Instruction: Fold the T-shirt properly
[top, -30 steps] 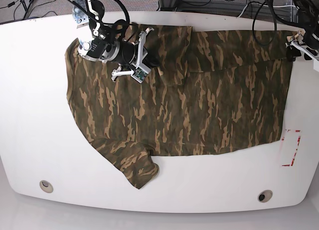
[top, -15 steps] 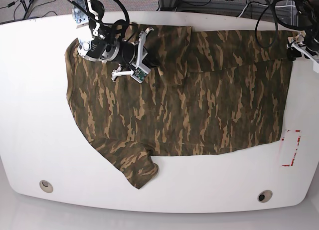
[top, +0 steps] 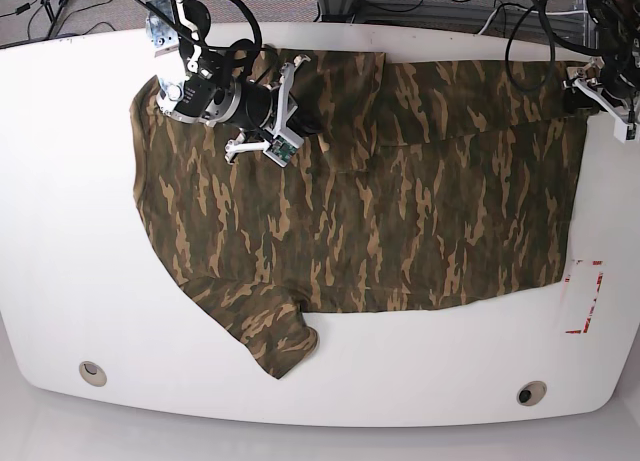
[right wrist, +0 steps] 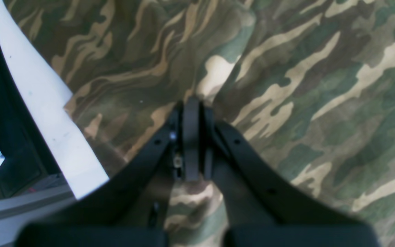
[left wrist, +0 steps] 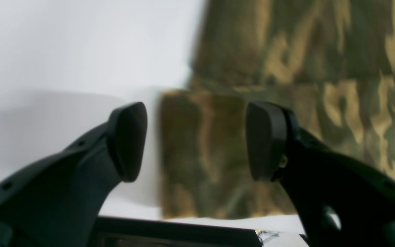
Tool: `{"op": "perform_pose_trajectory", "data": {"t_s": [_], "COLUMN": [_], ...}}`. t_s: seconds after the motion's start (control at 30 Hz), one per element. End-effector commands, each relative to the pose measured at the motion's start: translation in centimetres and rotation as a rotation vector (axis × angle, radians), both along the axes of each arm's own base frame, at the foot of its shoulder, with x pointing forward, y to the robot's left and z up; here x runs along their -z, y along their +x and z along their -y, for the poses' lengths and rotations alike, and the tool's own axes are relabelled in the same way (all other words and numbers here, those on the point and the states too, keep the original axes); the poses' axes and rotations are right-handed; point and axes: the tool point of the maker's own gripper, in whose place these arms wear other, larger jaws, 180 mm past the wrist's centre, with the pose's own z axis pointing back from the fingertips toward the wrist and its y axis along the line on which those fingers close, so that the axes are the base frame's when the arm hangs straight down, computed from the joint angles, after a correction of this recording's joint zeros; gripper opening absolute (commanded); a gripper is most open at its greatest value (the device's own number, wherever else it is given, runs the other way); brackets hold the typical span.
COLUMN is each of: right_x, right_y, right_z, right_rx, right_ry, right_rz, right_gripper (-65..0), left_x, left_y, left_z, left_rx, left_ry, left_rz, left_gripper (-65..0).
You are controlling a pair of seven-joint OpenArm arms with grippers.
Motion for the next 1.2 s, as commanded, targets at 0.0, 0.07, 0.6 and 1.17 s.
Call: {"op": "perform_pose_trajectory", "data": {"t_s": [0.0, 0.07, 0.6, 1.17], "right_x": [-1.4, -1.4, -1.4, -3.4], "right_y": [0.8, 0.8, 0.7, 1.0], "right_z": [-0.4, -0.4, -0.4, -0.7], "right_rx": [-0.005, -0.005, -0.005, -0.015], "right_ry": [0.034, 0.034, 0.037, 0.046], "right_rz": [0.047, 0.047, 0.045, 0.106], "right_gripper": [-65.0, -65.0, -65.0, -65.0], "left_x": [-1.1, -1.1, -1.2, -4.7], "left_y": [0.9, 0.9, 0.8, 0.9], "left_z": [-0.4, -0.4, -0.7, -0.3], "left_rx": [0.018, 0.016, 0.013, 0.079], "left_ry": [0.022, 0.021, 0.027, 0.134], "left_rz": [0.035, 0.035, 0.033, 0.084], "left_gripper": [-24.3, -24.3, -62.5, -63.5]}}
